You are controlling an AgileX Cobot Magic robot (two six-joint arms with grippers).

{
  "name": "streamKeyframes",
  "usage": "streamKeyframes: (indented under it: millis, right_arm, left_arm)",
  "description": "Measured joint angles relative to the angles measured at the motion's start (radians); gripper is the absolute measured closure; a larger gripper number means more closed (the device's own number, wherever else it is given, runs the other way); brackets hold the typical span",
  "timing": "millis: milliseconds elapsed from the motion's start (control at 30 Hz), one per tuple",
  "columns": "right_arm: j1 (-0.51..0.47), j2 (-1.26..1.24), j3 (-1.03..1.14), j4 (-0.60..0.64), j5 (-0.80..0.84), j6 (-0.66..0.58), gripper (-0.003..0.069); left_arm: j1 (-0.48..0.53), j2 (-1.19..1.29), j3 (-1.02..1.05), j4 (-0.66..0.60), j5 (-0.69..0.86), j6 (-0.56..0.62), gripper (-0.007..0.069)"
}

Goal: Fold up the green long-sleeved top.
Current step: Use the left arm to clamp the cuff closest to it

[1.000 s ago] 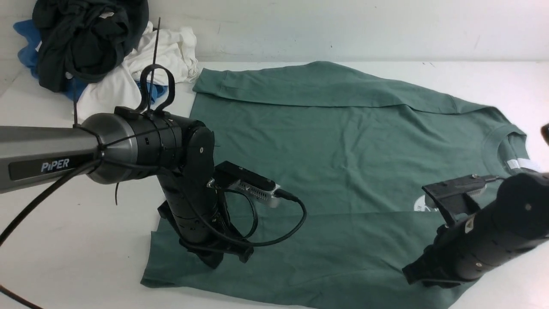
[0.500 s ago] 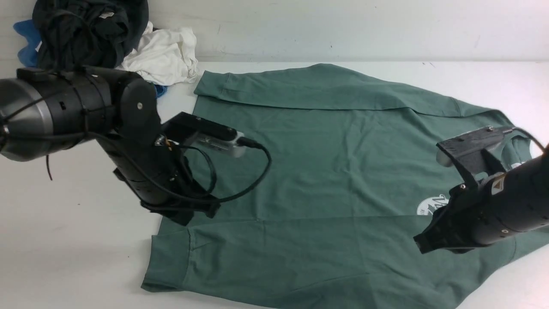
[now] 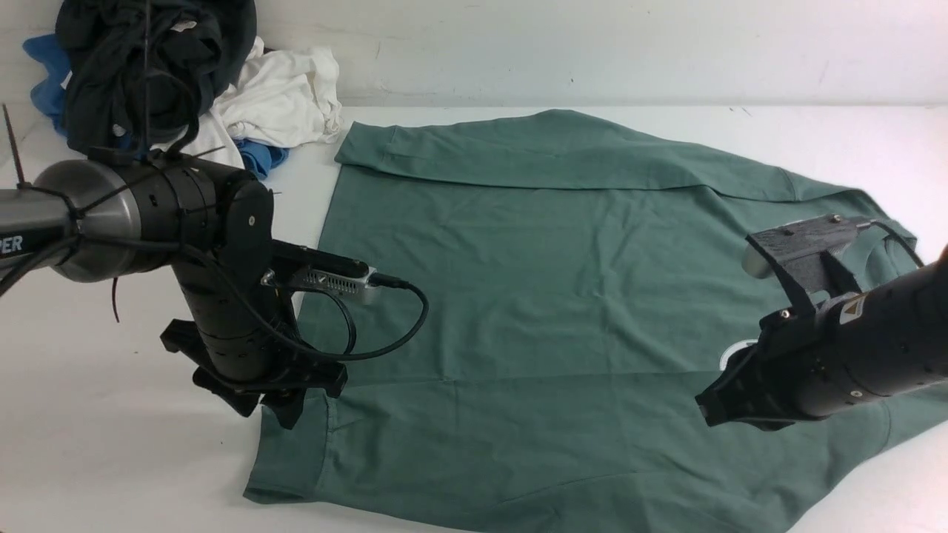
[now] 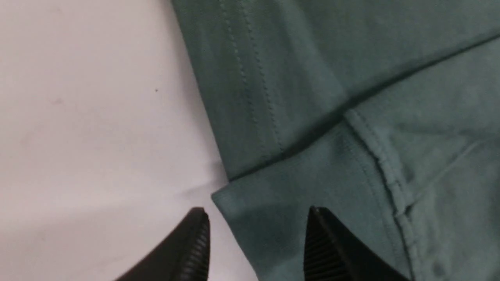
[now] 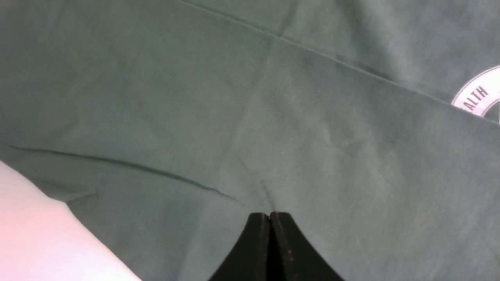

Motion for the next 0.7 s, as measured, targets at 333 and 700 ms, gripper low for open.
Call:
streamKeyframes:
  millis: [333,700]
  right_arm:
    - [0.000,0.000,0.000,0.007,0.000,-0.007,0.0669]
    - [0.000,0.000,0.000,0.007,0.000,-0.008,0.0669]
  left_arm:
    - [0.000,0.005,0.000,0.008,-0.007,-0.005,0.0620]
    - [0.042,-0.003,0.000,-0.058,0.025,0.047,0.0564]
